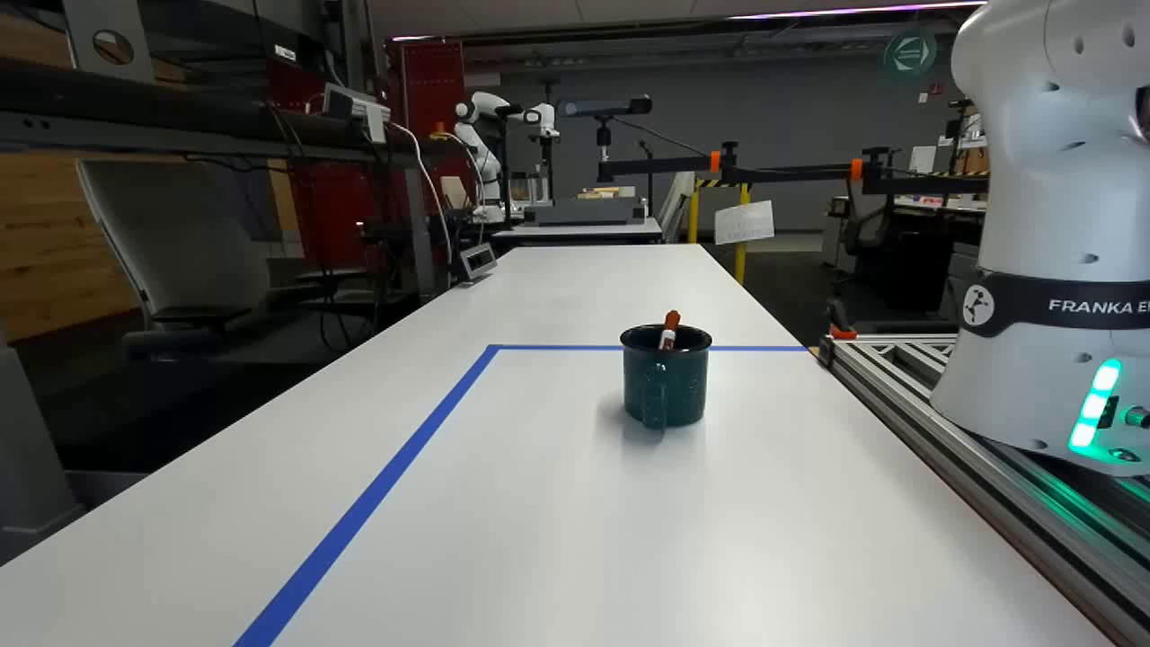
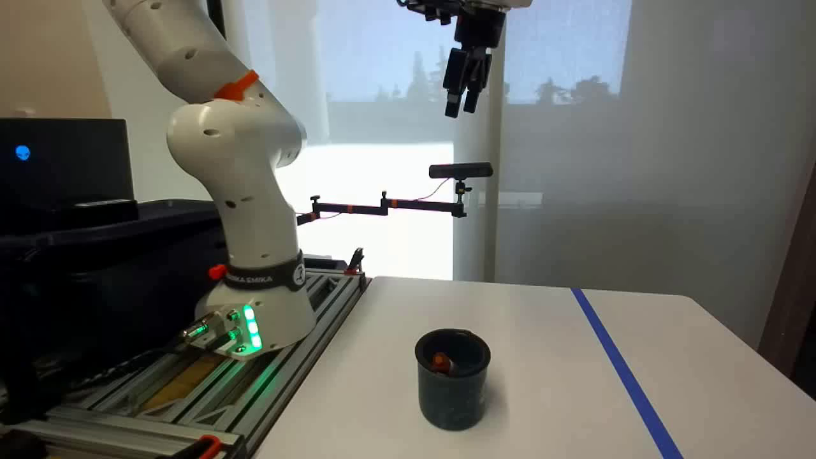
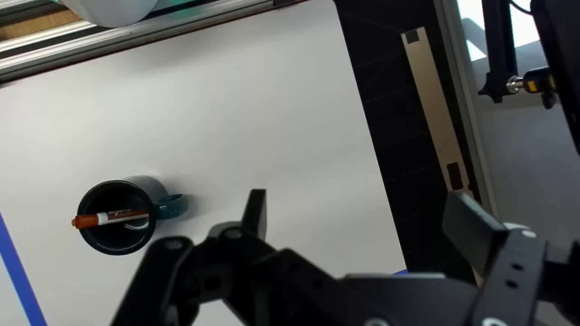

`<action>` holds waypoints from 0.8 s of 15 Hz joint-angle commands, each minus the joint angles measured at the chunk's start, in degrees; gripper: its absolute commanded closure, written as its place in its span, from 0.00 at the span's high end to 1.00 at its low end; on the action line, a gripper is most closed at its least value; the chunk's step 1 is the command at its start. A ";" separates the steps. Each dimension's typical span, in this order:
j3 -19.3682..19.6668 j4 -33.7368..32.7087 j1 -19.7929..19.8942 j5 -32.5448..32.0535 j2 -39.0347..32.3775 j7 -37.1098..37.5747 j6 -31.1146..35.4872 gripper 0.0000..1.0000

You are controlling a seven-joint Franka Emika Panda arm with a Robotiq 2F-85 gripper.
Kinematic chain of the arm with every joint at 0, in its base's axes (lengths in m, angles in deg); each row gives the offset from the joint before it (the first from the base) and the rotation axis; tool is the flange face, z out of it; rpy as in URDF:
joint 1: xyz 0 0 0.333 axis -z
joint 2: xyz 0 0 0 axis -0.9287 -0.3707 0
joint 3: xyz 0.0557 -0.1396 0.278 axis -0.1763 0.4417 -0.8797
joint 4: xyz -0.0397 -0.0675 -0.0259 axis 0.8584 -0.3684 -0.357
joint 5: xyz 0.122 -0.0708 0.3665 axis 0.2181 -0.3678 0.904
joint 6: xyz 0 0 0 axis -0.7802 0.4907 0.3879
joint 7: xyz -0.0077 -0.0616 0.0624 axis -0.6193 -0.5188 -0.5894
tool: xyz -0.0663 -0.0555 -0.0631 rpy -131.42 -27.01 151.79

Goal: Take the marker out of the mug and place it to the right of the mug

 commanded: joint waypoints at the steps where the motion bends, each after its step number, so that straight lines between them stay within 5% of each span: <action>1: -0.49 -0.17 0.66 0.22 0.00 -0.27 -0.19 1.00; 12: -0.48 0.45 0.69 -1.33 0.21 -2.25 1.30 1.00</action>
